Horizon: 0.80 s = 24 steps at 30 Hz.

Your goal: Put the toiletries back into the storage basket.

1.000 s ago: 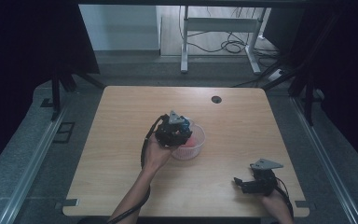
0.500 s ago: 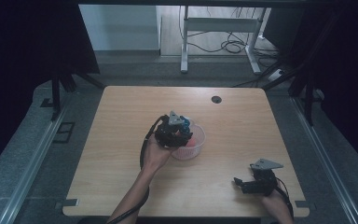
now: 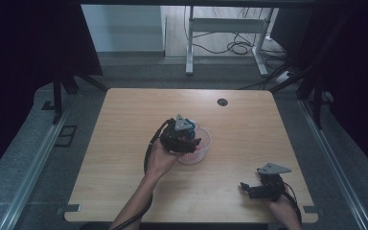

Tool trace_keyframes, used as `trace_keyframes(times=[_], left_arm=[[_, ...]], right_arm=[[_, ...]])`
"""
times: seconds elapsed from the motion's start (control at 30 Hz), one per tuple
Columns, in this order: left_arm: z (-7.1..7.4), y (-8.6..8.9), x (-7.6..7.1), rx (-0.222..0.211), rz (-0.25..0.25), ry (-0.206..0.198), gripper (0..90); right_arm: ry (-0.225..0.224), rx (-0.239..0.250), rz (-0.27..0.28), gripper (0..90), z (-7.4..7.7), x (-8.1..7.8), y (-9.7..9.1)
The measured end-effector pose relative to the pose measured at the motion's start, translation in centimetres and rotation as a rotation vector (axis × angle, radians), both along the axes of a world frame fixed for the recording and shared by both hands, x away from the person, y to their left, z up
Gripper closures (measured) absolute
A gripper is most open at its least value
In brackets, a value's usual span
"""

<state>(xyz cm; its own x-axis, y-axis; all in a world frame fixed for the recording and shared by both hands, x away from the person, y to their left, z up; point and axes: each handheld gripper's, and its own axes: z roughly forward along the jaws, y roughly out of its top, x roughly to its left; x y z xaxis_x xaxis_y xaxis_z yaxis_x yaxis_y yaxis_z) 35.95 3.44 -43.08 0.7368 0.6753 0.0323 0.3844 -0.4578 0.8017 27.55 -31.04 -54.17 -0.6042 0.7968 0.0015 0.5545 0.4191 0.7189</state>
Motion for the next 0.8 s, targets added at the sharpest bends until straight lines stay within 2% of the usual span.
trace_keyframes(times=[0.17,0.6,0.8], left_arm=[[0.2,0.1,-0.2,0.003,0.0,-0.003,22.4],[0.8,0.9,-0.9,-0.034,0.018,0.005,15.9],[1.0,1.2,-1.3,-0.036,0.013,0.003,13.9]], right_arm=[[0.0,0.0,0.0,8.2,0.0,0.0,0.0],[0.0,0.0,0.0,8.2,0.0,0.0,0.0],[0.0,0.0,0.001,8.3,0.0,0.0,0.0]])
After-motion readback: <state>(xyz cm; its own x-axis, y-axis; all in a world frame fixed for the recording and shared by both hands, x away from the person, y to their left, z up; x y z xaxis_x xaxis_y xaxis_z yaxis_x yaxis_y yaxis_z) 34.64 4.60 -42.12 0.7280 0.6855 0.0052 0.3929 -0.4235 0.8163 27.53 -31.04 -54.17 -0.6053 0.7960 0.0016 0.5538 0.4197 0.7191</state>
